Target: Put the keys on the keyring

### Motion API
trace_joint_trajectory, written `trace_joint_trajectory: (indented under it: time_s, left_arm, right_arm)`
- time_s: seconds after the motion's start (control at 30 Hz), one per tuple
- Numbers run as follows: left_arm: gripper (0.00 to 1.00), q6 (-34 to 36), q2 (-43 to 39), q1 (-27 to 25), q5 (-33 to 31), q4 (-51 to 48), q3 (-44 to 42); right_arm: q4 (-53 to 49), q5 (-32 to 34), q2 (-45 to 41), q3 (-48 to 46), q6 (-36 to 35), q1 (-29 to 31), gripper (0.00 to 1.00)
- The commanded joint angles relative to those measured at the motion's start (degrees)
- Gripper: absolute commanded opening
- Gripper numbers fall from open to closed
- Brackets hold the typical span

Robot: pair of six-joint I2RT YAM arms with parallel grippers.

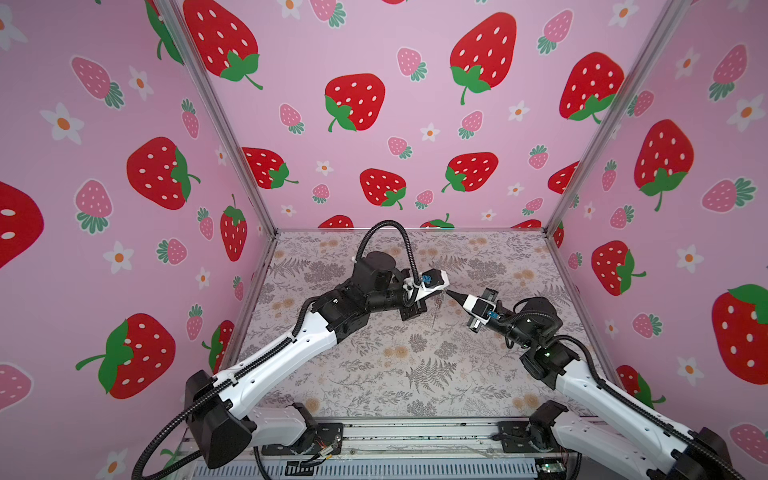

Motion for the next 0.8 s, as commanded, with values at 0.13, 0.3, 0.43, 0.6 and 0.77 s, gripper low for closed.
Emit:
trace_joint_trajectory:
  time_s: [0.13,0.3,0.43,0.6,0.77]
  left_arm:
    - [0.0,-3.3,-1.6,-0.2,0.3,11.1,-0.8]
    - [0.0,-5.0,-0.7,-0.9,-0.7,15.5,-2.1]
    - [0.0,-5.8,-0.2,-1.6,-2.2,18.7,-3.7]
    - [0.0,-7.0,-0.1,-2.0,-5.0,23.7,-5.9]
    - [0.0,-8.6,0.2,-2.3,-5.3,26.5,-7.3]
  right_arm:
    - [-0.6,-2.7,0.3,1.8,0.8,0.0,0.0]
    - [0.3,-3.0,2.2,2.1,1.4,0.0,0.0]
    - [0.6,-3.0,2.1,2.4,1.7,0.0,0.0]
    - [1.2,-3.1,2.0,2.3,2.3,0.0,0.0]
    - [2.0,-2.0,1.8,2.5,3.4,0.0,0.03]
